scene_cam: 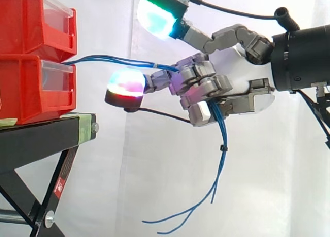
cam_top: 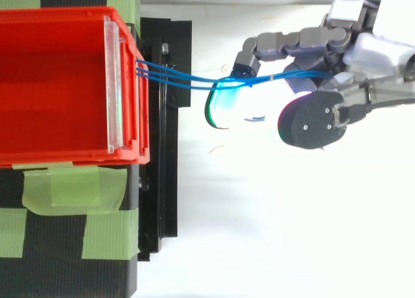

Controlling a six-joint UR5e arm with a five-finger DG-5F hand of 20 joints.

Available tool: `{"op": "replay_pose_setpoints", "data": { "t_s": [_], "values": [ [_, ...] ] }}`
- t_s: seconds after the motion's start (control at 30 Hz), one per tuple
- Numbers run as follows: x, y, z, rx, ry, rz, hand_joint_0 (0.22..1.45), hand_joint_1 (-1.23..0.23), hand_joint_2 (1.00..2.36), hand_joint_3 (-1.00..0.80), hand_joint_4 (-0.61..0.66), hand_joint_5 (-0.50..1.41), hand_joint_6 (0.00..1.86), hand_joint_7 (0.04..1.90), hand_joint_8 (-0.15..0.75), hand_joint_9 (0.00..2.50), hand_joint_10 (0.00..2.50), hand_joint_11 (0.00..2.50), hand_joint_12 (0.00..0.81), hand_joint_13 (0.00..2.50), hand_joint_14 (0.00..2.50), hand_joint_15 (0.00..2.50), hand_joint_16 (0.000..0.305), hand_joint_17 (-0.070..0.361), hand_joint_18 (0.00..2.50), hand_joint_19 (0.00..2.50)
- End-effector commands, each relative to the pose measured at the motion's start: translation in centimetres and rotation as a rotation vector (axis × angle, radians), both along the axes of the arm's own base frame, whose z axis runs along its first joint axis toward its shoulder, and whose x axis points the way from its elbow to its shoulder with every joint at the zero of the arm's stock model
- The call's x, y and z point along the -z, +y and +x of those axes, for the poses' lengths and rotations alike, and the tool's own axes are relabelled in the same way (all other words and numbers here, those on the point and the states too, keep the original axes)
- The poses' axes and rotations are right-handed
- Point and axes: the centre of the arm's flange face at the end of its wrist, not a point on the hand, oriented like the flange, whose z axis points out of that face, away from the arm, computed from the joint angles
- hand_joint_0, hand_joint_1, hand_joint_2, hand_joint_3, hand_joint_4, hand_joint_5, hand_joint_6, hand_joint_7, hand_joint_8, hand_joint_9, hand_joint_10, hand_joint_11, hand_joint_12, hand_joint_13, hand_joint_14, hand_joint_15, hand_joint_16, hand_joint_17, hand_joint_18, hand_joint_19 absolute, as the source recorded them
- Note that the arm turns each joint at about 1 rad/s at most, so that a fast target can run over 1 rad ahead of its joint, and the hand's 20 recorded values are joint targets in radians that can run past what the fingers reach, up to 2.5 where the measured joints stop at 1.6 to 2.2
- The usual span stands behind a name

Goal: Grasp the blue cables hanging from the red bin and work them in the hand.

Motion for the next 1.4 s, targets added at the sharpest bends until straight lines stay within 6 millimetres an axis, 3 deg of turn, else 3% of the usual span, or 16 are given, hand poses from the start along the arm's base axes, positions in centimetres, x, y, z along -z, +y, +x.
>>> {"op": "replay_pose_setpoints", "data": {
  "t_s": [0.0, 0.6, 1.37],
  "values": [
    [-0.1, -0.4, 0.1, 0.010, -0.010, -0.010, 0.77, -0.67, 1.00, -0.92, 0.22, 0.30, 0.01, 1.31, 0.336, 0.77, 2.50, 2.18, 0.531, 1.12, 2.50, 1.64, 0.066, 0.148, 1.36, 0.70],
    [-0.2, -2.7, -0.1, 0.047, -0.010, -0.039, 0.80, -0.67, 1.01, -0.86, 0.23, 0.31, 0.00, 1.32, 0.328, 0.78, 2.50, 2.17, 0.523, 1.11, 2.50, 1.65, 0.063, 0.142, 1.33, 0.68],
    [-1.3, -3.3, 0.7, 0.061, -0.058, -0.092, 0.85, -0.66, 1.01, -0.83, 0.23, 0.35, 0.00, 1.35, 0.322, 0.82, 2.50, 2.15, 0.509, 1.12, 2.50, 1.62, 0.058, 0.130, 1.31, 0.68]
  ]
}}
